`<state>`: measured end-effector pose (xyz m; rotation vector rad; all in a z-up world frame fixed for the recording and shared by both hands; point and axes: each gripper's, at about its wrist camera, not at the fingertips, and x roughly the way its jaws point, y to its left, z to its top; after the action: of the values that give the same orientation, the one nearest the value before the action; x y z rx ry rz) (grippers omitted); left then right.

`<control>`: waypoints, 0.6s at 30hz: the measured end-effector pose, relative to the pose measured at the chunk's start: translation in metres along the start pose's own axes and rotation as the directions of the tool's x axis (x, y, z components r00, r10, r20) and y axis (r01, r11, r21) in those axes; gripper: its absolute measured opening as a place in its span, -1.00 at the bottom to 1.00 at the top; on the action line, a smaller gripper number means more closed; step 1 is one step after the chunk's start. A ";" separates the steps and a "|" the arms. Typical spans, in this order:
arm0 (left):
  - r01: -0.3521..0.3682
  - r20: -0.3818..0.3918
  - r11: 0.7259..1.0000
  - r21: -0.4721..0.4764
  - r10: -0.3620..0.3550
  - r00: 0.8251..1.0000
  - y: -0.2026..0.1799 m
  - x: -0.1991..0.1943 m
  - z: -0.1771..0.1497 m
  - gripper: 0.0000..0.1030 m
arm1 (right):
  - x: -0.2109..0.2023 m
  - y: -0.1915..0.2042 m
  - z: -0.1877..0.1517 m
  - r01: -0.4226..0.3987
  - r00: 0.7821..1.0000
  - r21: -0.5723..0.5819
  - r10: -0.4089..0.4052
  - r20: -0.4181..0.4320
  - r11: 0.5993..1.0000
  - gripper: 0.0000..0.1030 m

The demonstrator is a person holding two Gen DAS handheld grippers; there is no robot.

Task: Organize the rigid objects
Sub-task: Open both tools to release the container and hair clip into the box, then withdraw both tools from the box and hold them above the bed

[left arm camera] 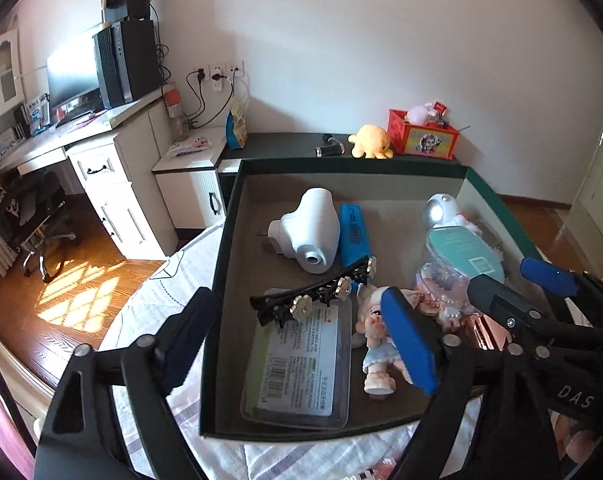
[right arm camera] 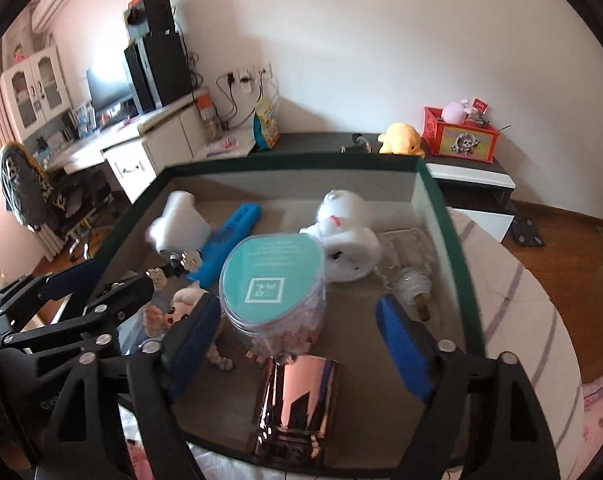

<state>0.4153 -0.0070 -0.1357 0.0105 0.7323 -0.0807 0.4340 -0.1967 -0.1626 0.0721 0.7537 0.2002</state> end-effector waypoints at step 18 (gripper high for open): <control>-0.067 0.382 0.998 -0.014 0.067 0.922 -0.005 -0.228 -0.075 1.00 | -0.209 0.050 -0.068 0.012 0.947 -0.046 0.003 0.322 0.999 0.64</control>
<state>0.1959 0.0066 -0.0386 0.0188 0.3396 -0.0156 0.2315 -0.1908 -0.0647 0.0563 0.4220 0.1957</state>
